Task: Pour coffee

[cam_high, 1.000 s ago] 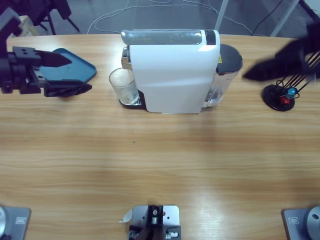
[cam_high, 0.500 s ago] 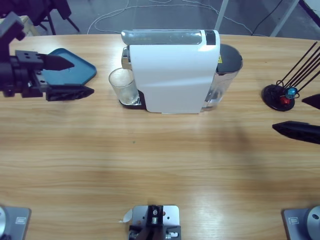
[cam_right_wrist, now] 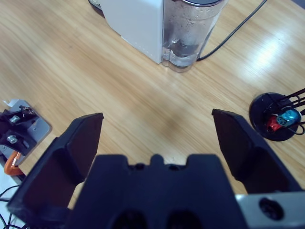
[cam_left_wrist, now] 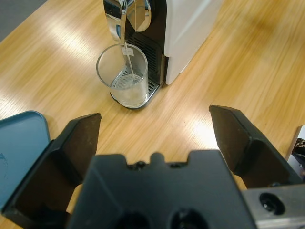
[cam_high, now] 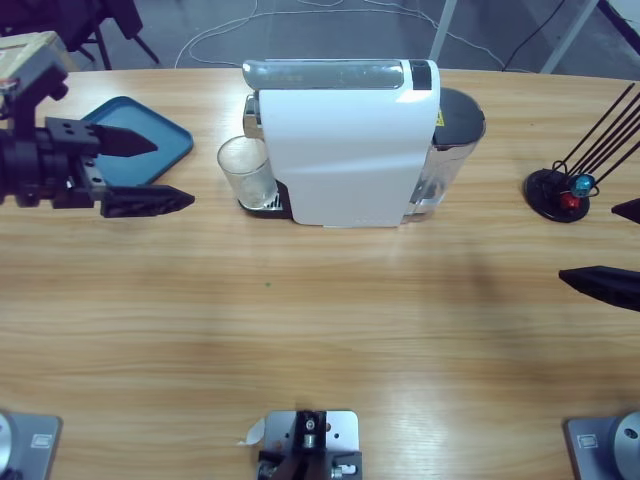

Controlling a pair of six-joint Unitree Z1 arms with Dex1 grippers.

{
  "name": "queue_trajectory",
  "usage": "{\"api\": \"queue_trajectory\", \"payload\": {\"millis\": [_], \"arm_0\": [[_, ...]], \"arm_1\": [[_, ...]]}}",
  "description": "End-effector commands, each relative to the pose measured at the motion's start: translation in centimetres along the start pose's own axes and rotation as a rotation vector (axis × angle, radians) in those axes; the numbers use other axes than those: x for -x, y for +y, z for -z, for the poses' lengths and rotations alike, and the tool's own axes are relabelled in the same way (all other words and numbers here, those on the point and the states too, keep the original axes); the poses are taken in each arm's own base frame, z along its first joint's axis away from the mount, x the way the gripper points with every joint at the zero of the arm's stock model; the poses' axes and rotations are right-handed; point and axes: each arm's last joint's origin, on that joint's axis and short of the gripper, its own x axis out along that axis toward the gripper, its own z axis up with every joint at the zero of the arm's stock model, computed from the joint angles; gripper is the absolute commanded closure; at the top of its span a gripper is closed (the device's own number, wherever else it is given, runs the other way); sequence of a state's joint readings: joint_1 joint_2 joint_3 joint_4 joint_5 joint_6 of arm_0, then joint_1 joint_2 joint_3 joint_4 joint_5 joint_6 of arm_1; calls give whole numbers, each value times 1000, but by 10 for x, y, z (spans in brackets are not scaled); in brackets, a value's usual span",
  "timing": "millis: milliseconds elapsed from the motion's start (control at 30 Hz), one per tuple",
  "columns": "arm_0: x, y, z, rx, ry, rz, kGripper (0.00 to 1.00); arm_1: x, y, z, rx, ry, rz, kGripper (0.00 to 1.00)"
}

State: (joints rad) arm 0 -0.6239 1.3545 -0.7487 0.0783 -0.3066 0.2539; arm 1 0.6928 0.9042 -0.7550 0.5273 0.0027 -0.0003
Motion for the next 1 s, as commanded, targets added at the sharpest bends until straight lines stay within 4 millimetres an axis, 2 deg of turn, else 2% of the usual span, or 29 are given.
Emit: {"api": "queue_trajectory", "payload": {"millis": [33, 367, 433, 467, 567, 633, 700, 833, 1000], "arm_0": [[-8, -3, 10, 29, 55, 35, 0], [4, -7, 11, 20, 30, 27, 0], [6, -7, 10, 19, 24, 25, 0], [6, -7, 9, 18, 21, 25, 0], [9, -8, 9, 18, 23, 25, 0], [6, -8, 12, 26, 46, 31, 0], [6, -7, 12, 27, 48, 30, 0], [6, -8, 15, 29, 57, 29, 0], [2, -6, 16, 33, 69, 17, 0]], "arm_1": [[1, 2, 8, 18, 6, -56, 0], [1, 5, 13, -38, -28, -125, 0], [-9, 6, 30, -88, -52, -146, 0], [-9, 7, 31, -79, -58, -148, 0], [0, 6, 21, -45, -57, -145, 0], [1, 5, 15, -26, 8, -123, 0], [5, 5, 14, -2, 21, -118, 0], [-2, 5, 10, 16, 52, -108, 0], [-1, 5, 10, 18, 46, -109, 0]]}}
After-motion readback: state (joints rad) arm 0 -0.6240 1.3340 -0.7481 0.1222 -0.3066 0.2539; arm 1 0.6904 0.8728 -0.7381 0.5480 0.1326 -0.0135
